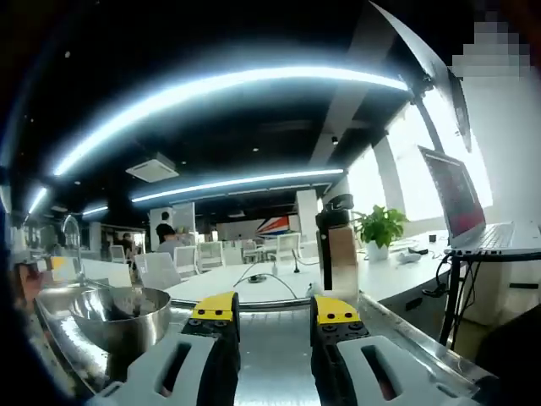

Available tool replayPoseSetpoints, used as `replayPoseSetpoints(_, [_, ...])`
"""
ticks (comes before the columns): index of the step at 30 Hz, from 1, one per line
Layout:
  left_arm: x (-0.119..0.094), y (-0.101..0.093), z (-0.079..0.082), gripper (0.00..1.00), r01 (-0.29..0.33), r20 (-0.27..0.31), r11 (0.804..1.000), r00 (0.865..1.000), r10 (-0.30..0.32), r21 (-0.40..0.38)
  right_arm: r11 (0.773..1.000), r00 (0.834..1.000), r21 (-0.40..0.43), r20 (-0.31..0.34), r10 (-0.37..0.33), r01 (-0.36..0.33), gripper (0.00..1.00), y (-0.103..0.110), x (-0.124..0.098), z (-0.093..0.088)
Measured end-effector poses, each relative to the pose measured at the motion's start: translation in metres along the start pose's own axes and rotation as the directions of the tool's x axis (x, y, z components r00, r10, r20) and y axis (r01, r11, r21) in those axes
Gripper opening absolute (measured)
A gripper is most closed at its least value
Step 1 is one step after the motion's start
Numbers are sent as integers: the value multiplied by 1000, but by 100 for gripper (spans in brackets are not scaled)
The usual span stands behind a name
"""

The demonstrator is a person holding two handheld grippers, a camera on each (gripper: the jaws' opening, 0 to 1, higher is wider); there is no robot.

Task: Pick up bowl with dirty water move over sink pour dirty water into sink return bowl to place

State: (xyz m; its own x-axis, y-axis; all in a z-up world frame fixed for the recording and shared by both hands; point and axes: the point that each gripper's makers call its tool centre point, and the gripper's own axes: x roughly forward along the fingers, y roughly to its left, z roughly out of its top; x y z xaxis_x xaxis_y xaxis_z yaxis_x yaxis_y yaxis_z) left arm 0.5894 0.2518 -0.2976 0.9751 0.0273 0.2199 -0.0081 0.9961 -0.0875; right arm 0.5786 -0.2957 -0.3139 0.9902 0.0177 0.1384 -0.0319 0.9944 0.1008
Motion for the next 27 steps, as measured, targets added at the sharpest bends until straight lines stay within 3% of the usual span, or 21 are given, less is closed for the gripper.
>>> replayPoseSetpoints(27, [1, 1, -1, 34, 0, -15, 1000, 1000, 0, 7, 1000, 1000, -2, 0, -5, 5, 28, -4, -1, 4])
